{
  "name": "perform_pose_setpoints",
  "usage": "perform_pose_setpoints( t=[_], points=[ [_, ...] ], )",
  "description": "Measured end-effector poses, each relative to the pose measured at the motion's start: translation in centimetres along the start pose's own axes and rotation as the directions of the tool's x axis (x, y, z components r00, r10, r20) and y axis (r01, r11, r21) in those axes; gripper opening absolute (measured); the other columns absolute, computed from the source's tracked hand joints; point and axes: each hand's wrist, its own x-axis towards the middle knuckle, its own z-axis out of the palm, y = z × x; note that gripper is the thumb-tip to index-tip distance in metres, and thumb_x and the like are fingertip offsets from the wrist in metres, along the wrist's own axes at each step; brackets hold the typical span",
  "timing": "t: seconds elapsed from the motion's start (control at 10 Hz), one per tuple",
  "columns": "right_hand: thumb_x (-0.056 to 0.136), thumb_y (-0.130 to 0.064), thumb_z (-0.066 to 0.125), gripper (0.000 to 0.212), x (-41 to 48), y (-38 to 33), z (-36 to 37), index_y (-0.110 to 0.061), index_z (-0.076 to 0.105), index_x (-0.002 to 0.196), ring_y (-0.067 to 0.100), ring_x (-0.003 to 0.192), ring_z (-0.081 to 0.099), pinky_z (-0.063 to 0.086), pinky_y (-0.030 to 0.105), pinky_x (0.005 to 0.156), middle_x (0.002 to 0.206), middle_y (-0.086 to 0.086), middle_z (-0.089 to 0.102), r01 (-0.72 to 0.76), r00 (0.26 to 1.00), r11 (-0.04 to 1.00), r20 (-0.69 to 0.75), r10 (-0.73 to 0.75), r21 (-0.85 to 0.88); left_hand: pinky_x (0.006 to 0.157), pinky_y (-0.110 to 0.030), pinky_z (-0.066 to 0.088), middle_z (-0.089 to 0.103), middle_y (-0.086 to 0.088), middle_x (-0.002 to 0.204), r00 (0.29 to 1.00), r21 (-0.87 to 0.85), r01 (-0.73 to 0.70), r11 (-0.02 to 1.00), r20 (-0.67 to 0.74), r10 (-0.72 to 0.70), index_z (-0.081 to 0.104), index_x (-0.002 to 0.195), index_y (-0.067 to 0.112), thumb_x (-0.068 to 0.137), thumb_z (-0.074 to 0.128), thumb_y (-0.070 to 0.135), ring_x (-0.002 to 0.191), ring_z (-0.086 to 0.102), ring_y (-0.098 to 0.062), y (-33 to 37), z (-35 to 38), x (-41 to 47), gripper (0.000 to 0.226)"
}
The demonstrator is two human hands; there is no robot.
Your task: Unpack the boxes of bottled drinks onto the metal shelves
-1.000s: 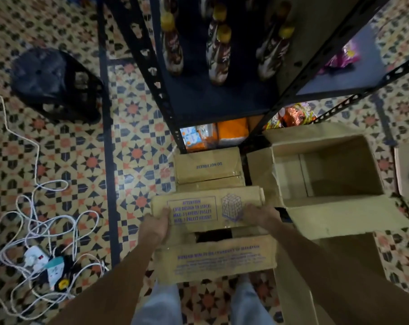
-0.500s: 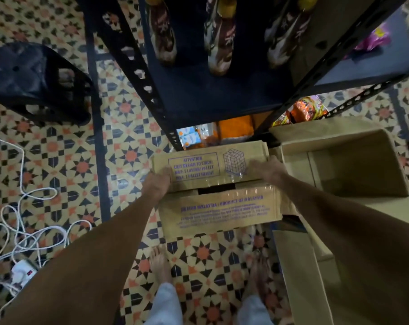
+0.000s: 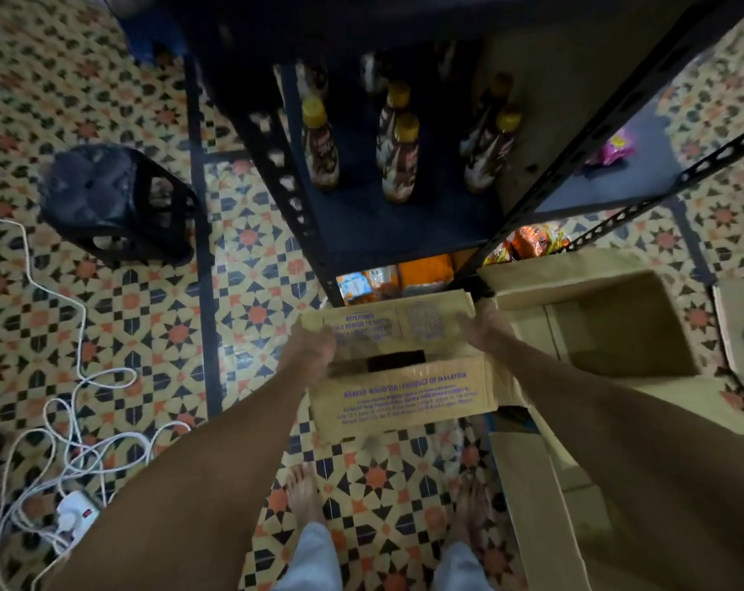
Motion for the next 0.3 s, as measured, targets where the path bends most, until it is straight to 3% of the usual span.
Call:
perform_pose_setpoints(
  t=[0.1, 0.2, 0.3],
  points=[
    [0.099, -0.045, 0.052, 0.064, -5.9, -3.9, -3.4, -0.003, 0.039, 0.146, 0.036, 0.128, 0.053, 0.045, 0.04, 0.104, 0.143, 0.018, 0.052, 0.025, 0.999, 1.0, -0.03, -0.025, -0.014, 0.11, -0.041, 0.038, 0.04, -0.016, 0.153, 0.997, 0.013, -0.072, 0.997, 0.043, 0.071, 0.025, 0.153, 0.005, 0.102, 0.042, 0.049, 0.134, 0.045, -0.035, 2.5, -3.8, -5.0, 0.07],
    [0.09, -0.061, 0.048, 0.073, -10.5, -7.7, -6.3, -0.005, 0.052, 0.137, 0.032, 0.126, 0.054, 0.042, 0.038, 0.103, 0.139, 0.014, 0.055, 0.066, 0.998, 0.997, -0.02, -0.067, -0.036, 0.105, -0.036, 0.041, 0.044, -0.016, 0.149, 0.988, 0.039, -0.15, 0.988, 0.037, 0.148, 0.032, 0.151, 0.005, 0.103, 0.038, 0.049, 0.131, 0.048, -0.035, 5.1, -8.4, -10.0, 0.065],
    [0.094, -0.047, 0.05, 0.052, -16.4, -10.4, -8.8, -0.007, 0.058, 0.128, 0.029, 0.121, 0.053, 0.042, 0.037, 0.105, 0.133, 0.016, 0.056, 0.184, 0.983, 0.981, 0.044, -0.181, -0.062, 0.088, -0.03, 0.042, 0.054, -0.017, 0.138, 0.963, -0.016, -0.265, 0.964, 0.055, 0.265, 0.049, 0.137, -0.002, 0.104, 0.04, 0.039, 0.12, 0.055, -0.034, 6.4, -11.7, -15.4, 0.053]
  ],
)
